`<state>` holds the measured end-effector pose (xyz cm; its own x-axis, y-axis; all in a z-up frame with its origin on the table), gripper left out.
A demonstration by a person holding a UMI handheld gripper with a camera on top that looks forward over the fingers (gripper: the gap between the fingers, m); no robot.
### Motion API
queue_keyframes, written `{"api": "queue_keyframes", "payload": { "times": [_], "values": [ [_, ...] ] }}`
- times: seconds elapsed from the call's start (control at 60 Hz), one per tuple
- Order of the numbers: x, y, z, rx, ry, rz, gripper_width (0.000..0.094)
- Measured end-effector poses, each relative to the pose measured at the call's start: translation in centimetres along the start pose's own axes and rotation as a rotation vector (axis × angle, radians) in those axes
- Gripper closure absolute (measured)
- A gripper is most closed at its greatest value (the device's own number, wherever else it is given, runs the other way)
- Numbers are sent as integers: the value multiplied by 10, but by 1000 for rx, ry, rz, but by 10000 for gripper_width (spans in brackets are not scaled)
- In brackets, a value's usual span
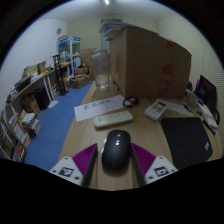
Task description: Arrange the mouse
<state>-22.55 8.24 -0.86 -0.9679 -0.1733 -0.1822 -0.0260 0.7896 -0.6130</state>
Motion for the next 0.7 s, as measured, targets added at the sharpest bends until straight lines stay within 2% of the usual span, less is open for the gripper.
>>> {"api": "queue_keyframes", "payload": {
  "times": [0.05, 0.217, 0.3, 0.417, 0.533, 0.633, 0.7],
  "values": [
    [2, 1, 1, 0, -14, -13, 434],
    [5, 1, 2, 50, -46, -83, 509],
    [6, -1, 3, 43, -84, -146, 572],
    [10, -16, 6, 57, -102, -264, 582],
    [2, -62, -23, -31, -139, -386, 579],
    [-59, -101, -83, -191, -189, -335, 581],
    [-113, -126, -114, -264, -145, -275, 582]
  ]
}}
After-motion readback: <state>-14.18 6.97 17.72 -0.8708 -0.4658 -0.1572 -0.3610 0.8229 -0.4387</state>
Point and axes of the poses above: the point between the fingertips, and its own axes, seen from behind it with the camera up: x to the left, z down, y forward, the way the camera looks, the point moved 1 cm from there along -y, backward, against the way the camera looks, and after that the axes turned 13 degrees about -y, right-handed, at the moved point
